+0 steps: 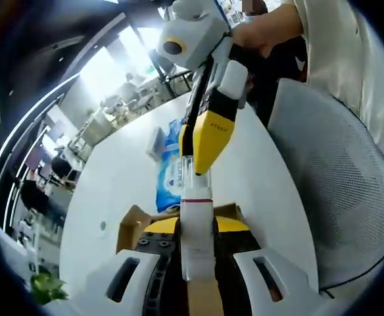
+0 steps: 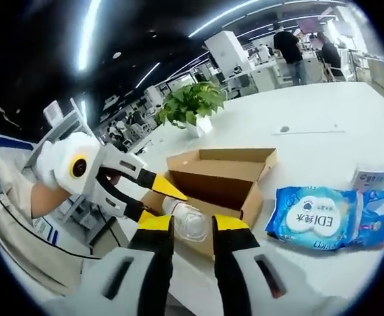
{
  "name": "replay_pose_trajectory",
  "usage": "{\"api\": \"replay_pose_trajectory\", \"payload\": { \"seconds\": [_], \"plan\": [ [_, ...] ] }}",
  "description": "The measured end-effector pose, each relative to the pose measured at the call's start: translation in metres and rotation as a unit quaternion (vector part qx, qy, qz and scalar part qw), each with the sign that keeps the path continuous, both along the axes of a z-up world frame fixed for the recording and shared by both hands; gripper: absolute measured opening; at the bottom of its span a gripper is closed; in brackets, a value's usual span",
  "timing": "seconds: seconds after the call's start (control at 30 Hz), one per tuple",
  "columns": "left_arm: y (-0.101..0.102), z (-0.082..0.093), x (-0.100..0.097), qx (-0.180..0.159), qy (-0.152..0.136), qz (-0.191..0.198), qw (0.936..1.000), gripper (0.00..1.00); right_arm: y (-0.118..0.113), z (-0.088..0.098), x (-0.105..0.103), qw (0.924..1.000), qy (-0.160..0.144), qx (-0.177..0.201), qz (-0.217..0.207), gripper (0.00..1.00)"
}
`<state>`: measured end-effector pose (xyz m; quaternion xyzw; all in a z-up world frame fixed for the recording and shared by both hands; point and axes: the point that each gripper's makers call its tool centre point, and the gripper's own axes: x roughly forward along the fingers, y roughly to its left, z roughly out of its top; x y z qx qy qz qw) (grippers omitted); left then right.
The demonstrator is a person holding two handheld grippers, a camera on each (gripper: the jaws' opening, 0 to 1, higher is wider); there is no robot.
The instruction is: Operate the shoe box by opening the lid, removing the specified soft item, and placing it in the target area until the item is outside and the box remains undamaged.
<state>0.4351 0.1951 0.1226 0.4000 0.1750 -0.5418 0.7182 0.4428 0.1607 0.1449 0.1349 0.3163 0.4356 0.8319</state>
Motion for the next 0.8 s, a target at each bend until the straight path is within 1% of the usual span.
{"api": "replay_pose_trajectory", "payload": {
  "seconds": [0.13,0.17,0.27,0.3,0.37,0.4,0.47,0.5,0.57,0.6,0.63,0.7,0.8],
  "plan": [
    [-0.0011,0.0028,0.0014,-0.003,-0.019,0.0,0.9998,0.17,0.0012,-0.0013,0.0007,0.9999,0.008,0.006,-0.003,0.2],
    [-0.0009,0.0033,0.0028,-0.002,-0.028,0.0,0.9996,0.17,0.0017,-0.0015,0.0007,0.9999,0.012,0.009,-0.005,0.2],
    [-0.0018,0.0051,0.0032,-0.003,-0.039,0.001,0.9992,0.17,0.002,-0.0014,0.0019,0.9994,0.024,0.021,-0.012,0.2],
    [-0.0018,0.0054,0.0037,-0.002,-0.047,0.0,0.9989,0.17,0.0021,-0.0015,0.002,0.9993,0.027,0.023,-0.013,0.2],
    [-0.0018,0.0055,0.0038,-0.001,-0.052,0.0,0.9987,0.17,0.0024,-0.0018,0.0017,0.9991,0.031,0.026,-0.014,0.2],
    [-0.0018,0.0063,0.0052,0.0,-0.062,-0.002,0.9981,0.17,0.0023,-0.0013,0.002,0.999,0.032,0.028,-0.016,0.2],
    [-0.0021,0.0062,0.0048,-0.001,-0.064,-0.001,0.9979,0.17,0.002,-0.0013,0.0017,0.9987,0.036,0.031,-0.017,0.2],
    [-0.0023,0.0066,0.0056,0.0,-0.073,-0.005,0.9973,0.17,0.0021,-0.001,0.0015,0.9987,0.037,0.032,-0.018,0.2],
    [-0.0022,0.0058,0.0058,0.001,-0.08,-0.008,0.9967,0.17,0.0019,-0.0013,0.0017,0.9985,0.04,0.033,-0.02,0.2],
    [-0.0023,0.006,0.0072,0.002,-0.09,-0.011,0.9959,0.17,0.0018,-0.0014,0.0018,0.9984,0.04,0.033,-0.02,0.2],
    [-0.0023,0.0054,0.0071,0.002,-0.089,-0.012,0.996,0.17,0.0018,-0.0018,0.0021,0.9983,0.041,0.034,-0.022,0.2],
    [-0.0025,0.0047,0.0081,0.004,-0.098,-0.017,0.995,0.17,0.0016,-0.0032,0.0026,0.9983,0.043,0.033,-0.023,0.2],
    [-0.0029,0.0037,0.0089,0.002,-0.095,-0.016,0.9953,0.17,0.0012,-0.0043,0.0029,0.9982,0.043,0.031,-0.026,0.2]
  ]
}}
